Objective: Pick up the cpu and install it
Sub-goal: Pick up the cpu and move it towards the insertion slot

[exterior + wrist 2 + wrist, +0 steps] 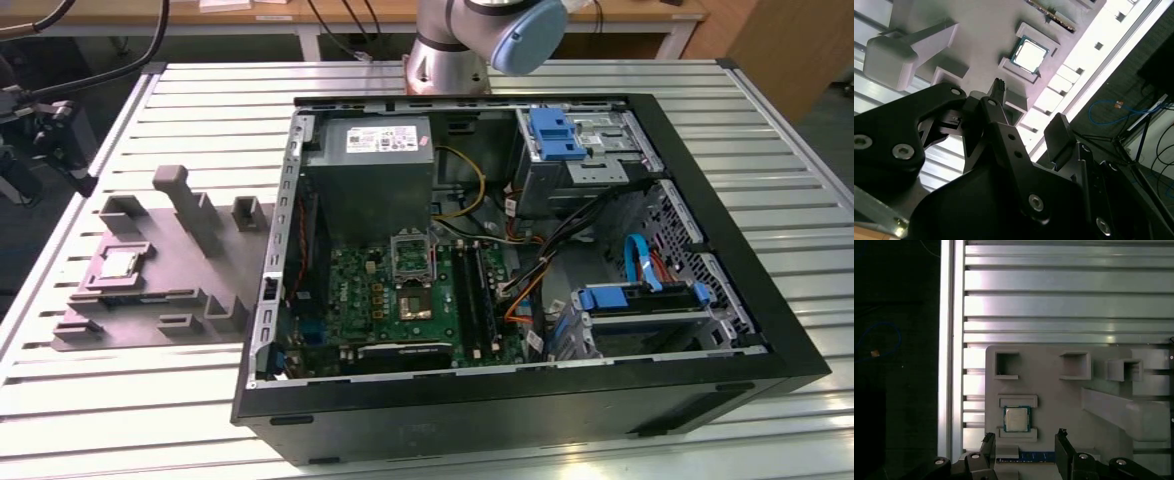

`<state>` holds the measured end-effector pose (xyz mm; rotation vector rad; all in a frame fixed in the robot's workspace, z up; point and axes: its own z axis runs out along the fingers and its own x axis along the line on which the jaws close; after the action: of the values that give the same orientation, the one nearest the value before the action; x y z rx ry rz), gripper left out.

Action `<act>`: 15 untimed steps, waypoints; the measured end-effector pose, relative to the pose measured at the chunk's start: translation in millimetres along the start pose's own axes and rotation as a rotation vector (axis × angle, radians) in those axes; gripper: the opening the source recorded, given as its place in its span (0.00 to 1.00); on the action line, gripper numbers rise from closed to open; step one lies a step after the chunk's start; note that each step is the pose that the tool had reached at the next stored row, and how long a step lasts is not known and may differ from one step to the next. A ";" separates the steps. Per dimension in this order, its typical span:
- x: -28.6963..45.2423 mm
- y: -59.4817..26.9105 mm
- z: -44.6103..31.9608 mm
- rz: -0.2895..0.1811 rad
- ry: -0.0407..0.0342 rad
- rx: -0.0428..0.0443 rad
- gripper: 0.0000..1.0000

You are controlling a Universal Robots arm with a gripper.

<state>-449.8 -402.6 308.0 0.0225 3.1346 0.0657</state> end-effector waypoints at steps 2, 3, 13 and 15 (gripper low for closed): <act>0.0 0.0 0.8 0.000 0.0000 0.0000 0.59; 0.0 -0.1 1.2 0.000 -0.0001 -0.0001 0.59; 0.0 -0.2 5.3 0.000 -0.0001 0.0000 0.59; 0.1 -0.3 6.2 0.000 0.0000 0.0000 0.59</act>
<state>-449.8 -402.6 301.8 0.0224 3.1345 0.0657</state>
